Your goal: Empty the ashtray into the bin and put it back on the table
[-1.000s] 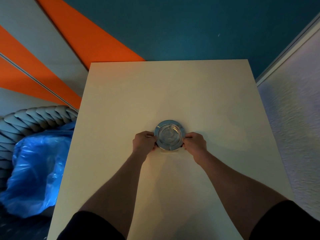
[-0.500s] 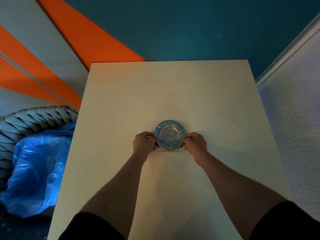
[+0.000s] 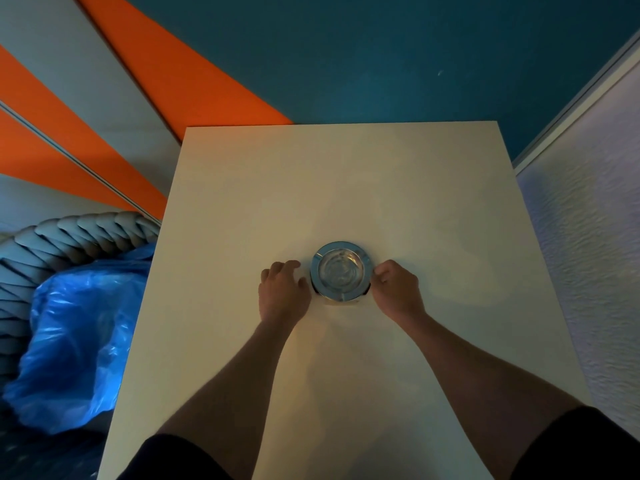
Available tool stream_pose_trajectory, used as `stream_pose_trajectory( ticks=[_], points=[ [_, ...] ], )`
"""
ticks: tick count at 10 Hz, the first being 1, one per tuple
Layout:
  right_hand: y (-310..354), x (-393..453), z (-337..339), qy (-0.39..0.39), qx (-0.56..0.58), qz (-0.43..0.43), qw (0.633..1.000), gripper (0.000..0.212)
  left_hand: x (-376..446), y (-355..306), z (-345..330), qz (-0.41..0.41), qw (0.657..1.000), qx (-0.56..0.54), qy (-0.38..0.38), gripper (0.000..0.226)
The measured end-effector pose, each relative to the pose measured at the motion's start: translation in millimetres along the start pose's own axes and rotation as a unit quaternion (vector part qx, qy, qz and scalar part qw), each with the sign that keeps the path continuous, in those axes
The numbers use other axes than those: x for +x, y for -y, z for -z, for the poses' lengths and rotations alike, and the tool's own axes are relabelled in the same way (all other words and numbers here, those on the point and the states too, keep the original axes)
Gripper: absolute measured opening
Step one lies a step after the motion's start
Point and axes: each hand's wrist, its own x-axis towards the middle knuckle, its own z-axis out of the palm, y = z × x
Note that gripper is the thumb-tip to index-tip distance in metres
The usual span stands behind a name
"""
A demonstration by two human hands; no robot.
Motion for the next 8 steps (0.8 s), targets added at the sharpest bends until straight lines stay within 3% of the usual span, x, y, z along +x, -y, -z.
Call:
stream_pose_trajectory(
  ticks=[2, 4, 6, 8],
  points=[
    [-7.5, -2.5, 4.2, 0.017, -0.184, 0.067, 0.981, 0.045, -2.8, 11.4, 1.1, -0.041, 0.988, 0.137, 0.057, 0.063],
    [-13.9, -8.4, 7.7, 0.064, -0.317, 0.086, 0.942, 0.067, -4.3, 17.0, 1.3, -0.05, 0.982, 0.156, 0.093, 0.065],
    [-8.3, -9.3, 15.9, 0.105, -0.333, 0.08, 0.934, 0.072, -2.0, 12.5, 8.2, -0.044, 0.985, 0.138, 0.096, 0.064],
    [10.3, -4.0, 33.6, 0.091, -0.324, 0.091, 0.937, 0.07, 10.3, -4.1, 29.3, -0.058, 0.989, 0.119, 0.072, 0.062]
  ],
)
